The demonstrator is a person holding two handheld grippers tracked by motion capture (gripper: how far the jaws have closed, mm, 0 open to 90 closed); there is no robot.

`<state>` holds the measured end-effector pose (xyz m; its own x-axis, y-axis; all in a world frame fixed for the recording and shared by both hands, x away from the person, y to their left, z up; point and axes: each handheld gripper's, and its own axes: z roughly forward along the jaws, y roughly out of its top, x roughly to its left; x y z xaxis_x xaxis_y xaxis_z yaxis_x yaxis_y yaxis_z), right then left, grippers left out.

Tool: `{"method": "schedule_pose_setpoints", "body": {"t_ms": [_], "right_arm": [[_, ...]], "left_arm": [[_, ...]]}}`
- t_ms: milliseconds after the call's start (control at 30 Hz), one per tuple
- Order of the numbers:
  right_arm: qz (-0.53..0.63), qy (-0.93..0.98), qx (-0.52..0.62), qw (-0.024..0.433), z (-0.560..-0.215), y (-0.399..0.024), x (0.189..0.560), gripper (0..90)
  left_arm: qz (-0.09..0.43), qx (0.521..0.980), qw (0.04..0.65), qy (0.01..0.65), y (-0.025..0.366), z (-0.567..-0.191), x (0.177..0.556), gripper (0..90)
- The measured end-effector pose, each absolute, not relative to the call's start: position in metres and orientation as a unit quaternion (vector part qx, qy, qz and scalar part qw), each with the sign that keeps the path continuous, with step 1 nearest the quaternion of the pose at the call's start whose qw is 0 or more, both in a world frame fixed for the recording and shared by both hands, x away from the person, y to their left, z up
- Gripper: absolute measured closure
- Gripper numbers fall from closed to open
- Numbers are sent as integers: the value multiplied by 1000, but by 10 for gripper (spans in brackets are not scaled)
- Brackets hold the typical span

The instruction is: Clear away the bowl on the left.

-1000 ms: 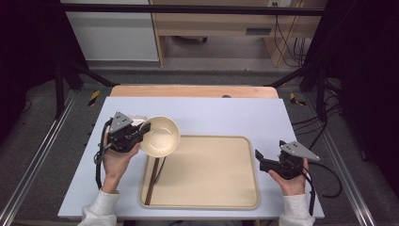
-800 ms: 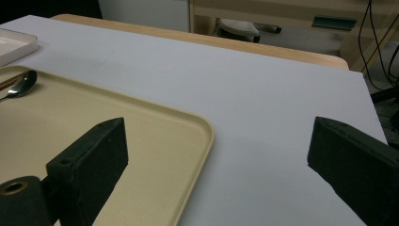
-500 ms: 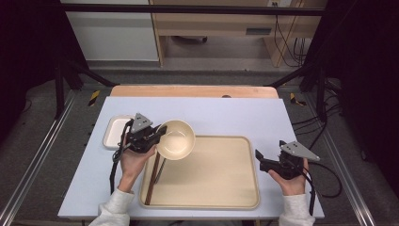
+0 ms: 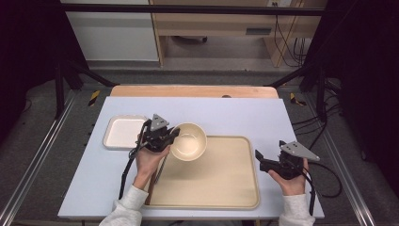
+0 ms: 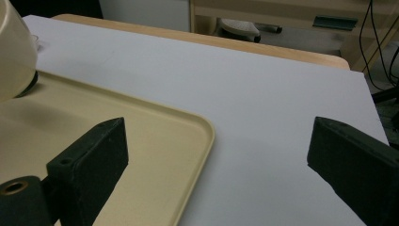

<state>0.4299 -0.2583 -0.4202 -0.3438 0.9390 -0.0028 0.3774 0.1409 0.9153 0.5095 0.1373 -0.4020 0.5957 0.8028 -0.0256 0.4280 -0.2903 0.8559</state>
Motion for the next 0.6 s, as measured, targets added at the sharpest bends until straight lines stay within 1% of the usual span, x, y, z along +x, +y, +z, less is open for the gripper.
{"method": "schedule_pose_setpoints", "body": {"t_ms": [600], "right_arm": [[448, 687, 480, 312, -421, -258, 430, 62]], "left_arm": [[185, 787, 413, 420, 123, -430, 528, 823]]}}
